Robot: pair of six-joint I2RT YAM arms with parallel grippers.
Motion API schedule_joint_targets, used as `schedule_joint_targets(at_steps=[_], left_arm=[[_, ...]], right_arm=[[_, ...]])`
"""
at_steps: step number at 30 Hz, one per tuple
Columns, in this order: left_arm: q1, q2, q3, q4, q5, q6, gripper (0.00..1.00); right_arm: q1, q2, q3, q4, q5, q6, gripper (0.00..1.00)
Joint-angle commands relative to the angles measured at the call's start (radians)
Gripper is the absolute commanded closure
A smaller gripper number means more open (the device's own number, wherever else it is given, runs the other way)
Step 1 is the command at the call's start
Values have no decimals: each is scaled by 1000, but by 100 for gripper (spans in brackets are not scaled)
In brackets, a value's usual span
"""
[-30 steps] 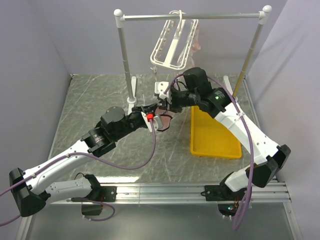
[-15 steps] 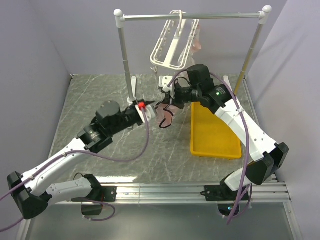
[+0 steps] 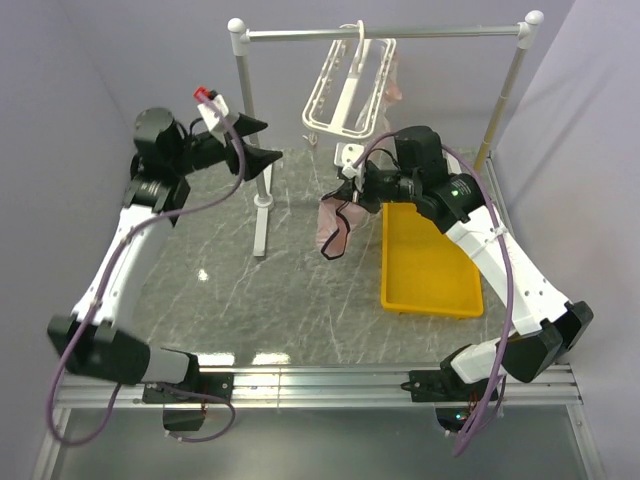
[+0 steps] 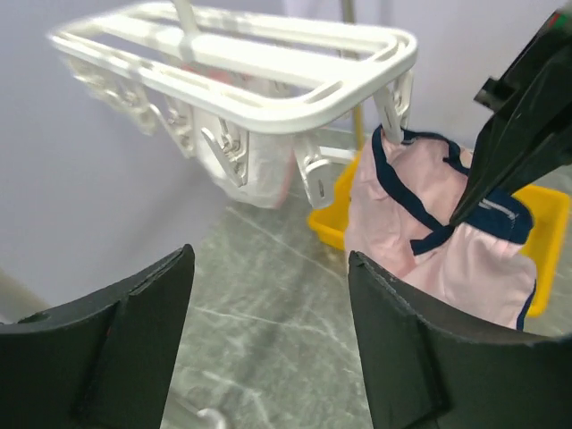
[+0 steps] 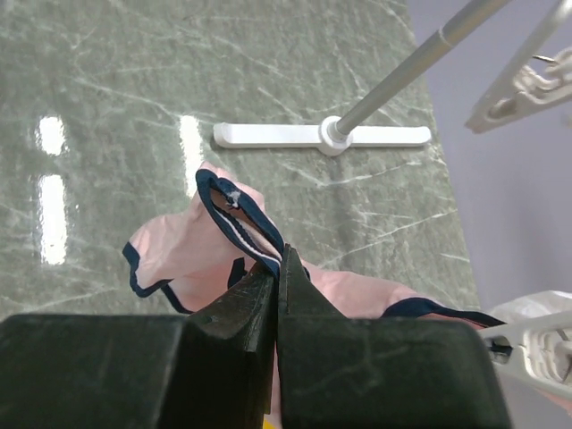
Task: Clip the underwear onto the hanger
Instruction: Adjust the underwear on the hanger, then open the clamp at the hanger.
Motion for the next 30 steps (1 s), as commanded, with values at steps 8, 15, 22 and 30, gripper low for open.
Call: schedule_joint_targets(at_steps=[8, 15, 22, 30], left_arm=[[14, 266, 192, 309, 343, -266, 29], [-32, 293, 197, 402, 378, -349, 28], [-43, 352, 234, 454, 441, -335, 38], [-69, 436, 286, 541, 512, -397, 41]], right_arm=[[-19, -84, -137, 338, 111, 229, 100], [-19, -65, -164, 460, 200, 278, 100], [-10, -50, -183, 556, 298, 259, 100], [4, -10, -155, 596, 501, 265, 100]])
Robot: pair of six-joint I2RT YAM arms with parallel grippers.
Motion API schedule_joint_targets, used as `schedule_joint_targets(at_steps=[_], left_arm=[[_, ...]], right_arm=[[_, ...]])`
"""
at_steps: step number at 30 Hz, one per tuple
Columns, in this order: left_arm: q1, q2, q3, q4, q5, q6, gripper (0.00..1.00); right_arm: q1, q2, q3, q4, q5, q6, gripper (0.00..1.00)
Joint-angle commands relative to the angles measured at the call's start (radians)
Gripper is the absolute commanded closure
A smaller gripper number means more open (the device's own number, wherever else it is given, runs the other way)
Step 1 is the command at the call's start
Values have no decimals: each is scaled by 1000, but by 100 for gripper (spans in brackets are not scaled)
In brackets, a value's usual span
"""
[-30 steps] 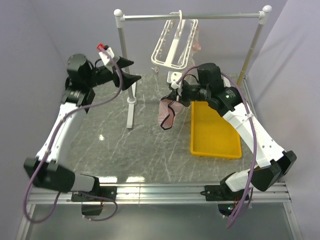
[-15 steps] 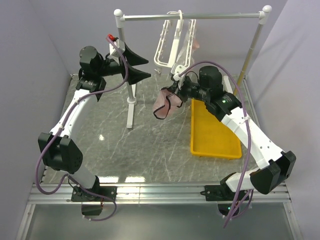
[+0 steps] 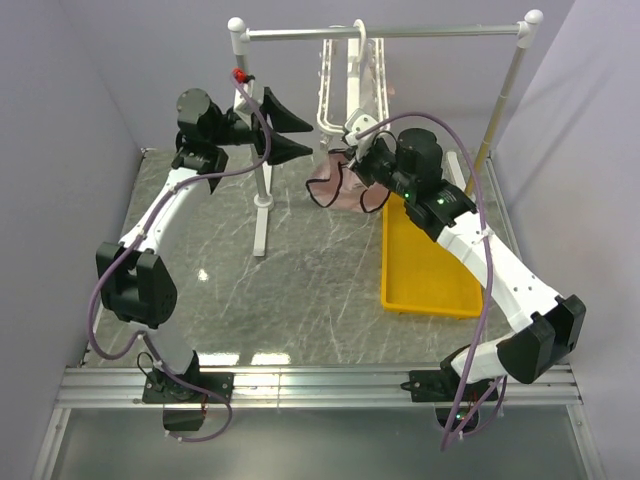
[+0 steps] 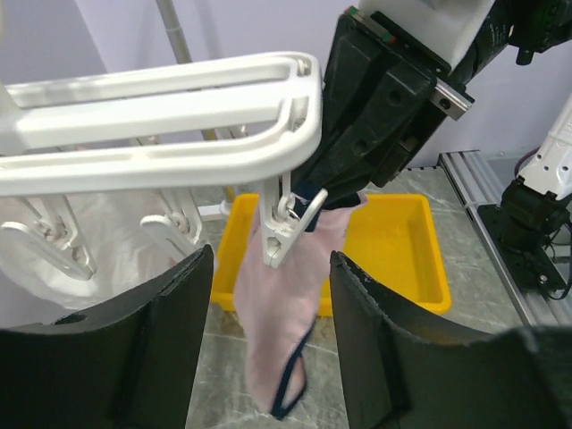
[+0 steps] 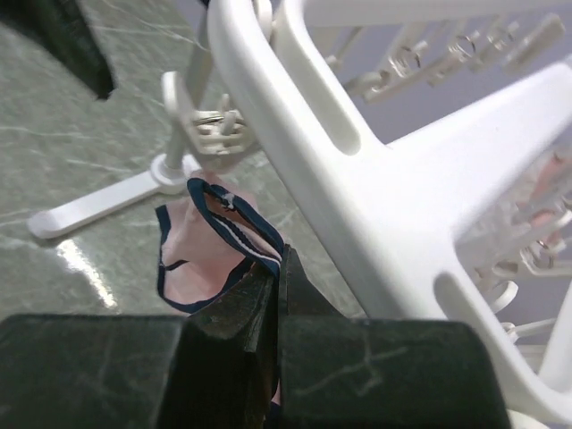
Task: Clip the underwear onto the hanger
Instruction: Open the clamp at the hanger.
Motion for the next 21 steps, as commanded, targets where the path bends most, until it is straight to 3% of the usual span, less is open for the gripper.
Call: schedule_joint_targets(at_steps=[1, 9, 21], left_arm=[[-23, 14, 48, 95, 65, -40, 40], [-49, 57, 69, 217, 45, -126, 34], [-87, 62, 109, 43, -66, -8, 33]], right_arm=[[10, 10, 27, 69, 120, 17, 100], [21, 14, 32, 92, 190, 23, 100], [21, 2, 32, 121, 173, 6, 100]])
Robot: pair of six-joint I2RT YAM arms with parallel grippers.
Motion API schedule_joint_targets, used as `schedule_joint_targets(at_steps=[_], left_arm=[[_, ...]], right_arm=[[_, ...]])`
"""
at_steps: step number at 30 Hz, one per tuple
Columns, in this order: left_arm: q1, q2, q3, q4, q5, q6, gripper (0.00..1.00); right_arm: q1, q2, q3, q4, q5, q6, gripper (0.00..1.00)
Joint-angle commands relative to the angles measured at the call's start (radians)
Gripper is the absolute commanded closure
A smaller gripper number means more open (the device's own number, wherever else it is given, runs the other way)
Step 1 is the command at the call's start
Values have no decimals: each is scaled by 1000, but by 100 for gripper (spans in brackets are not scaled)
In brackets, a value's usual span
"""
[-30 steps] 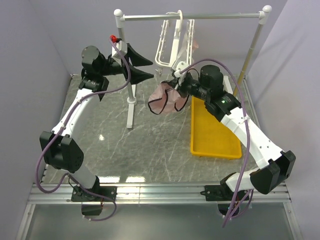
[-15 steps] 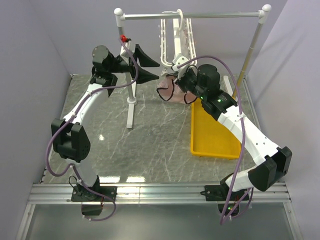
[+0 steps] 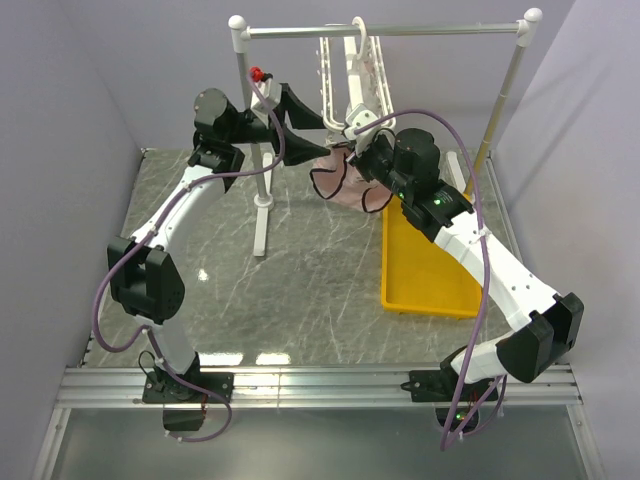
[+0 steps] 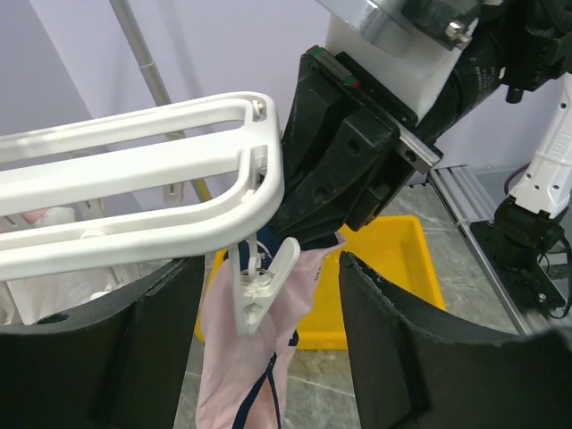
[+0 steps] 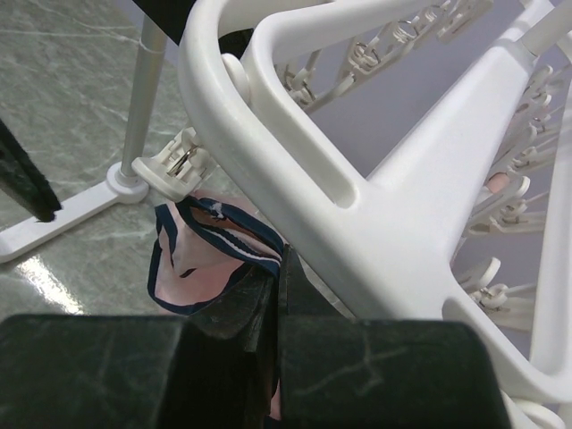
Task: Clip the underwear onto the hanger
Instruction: Open the clamp at the hanger.
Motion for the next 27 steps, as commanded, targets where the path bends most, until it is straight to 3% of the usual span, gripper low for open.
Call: schedule_joint_targets(at_steps=[1, 11, 27], left_arm=[[-9, -5, 51, -69, -44, 70, 33], [-30, -12, 68, -196, -113, 170, 34], [-38, -23, 62, -158, -114, 135, 40]], right_arm=[[4, -10, 35, 71, 17, 1, 100], [4, -15, 35, 57, 0, 1, 100], [4, -23, 23, 48, -14, -10, 100]])
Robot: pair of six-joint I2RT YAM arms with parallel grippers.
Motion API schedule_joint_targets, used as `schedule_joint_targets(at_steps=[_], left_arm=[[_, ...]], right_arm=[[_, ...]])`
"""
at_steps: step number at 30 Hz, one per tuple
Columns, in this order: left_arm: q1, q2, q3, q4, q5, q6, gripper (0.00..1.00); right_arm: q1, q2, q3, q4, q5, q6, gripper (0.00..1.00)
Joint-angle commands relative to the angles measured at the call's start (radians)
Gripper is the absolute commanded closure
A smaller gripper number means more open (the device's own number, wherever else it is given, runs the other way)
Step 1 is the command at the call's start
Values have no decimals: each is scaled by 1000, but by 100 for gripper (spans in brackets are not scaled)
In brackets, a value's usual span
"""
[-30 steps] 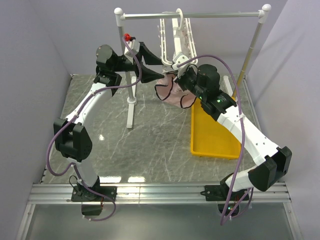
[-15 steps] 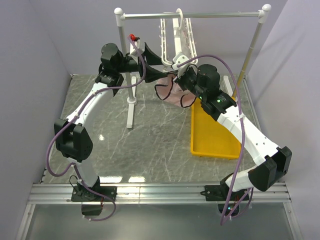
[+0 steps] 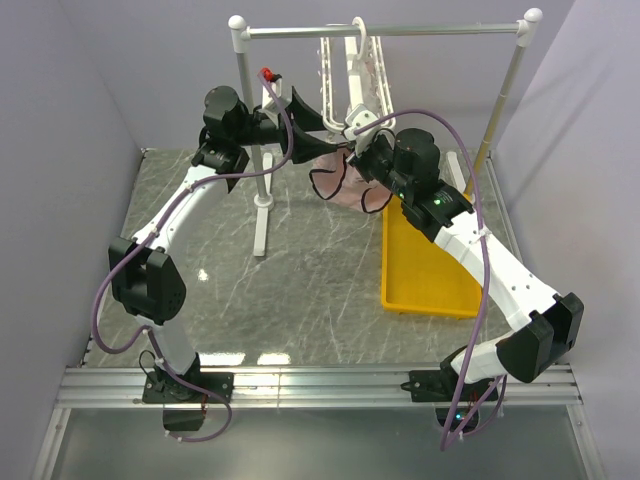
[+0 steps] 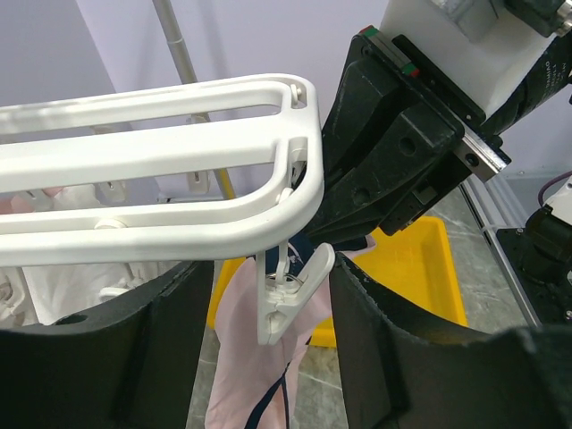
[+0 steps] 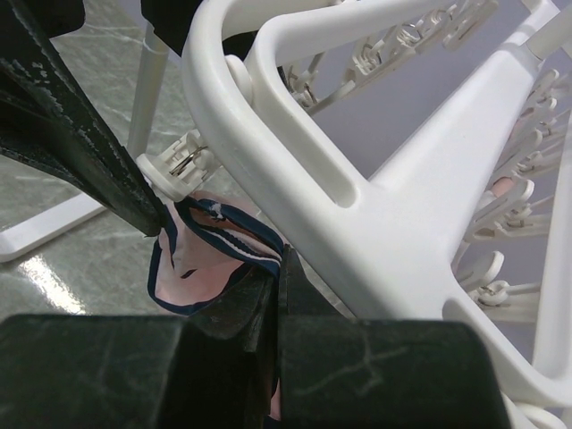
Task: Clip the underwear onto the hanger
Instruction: Open the clamp at the hanger.
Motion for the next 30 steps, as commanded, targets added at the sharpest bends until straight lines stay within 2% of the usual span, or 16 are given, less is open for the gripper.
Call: schedule_joint_targets(at_steps=[1, 4, 8, 17, 21, 23, 26, 27, 30], left_arm=[[-6, -24, 35, 38, -9, -7, 40], [-6, -28, 32, 55, -14, -21, 35], [-6, -38, 26, 61, -17, -13, 35], [-6, -57, -12, 133, -9, -68, 46], [-6, -58, -14, 144, -12, -90, 62], [-6, -55, 0, 113, 0, -79, 66], [-6, -64, -6, 79, 9, -58, 79], [-6, -69, -14, 78, 8, -50, 89], [-6, -81, -28, 68, -12, -67, 100]], right_arm=[[4, -23, 24, 46, -5, -9, 100], [4, -21, 30, 41, -7, -7, 100], [3, -23, 30, 41, -8, -9, 100], [4, -21, 33, 33, -10, -10, 100], [3, -21, 37, 30, -13, -9, 100], [4, -23, 35, 27, -13, -9, 100], [3, -26, 30, 27, -15, -12, 100], [4, -27, 27, 27, -11, -12, 100], [1, -35, 18, 21, -18, -13, 100]])
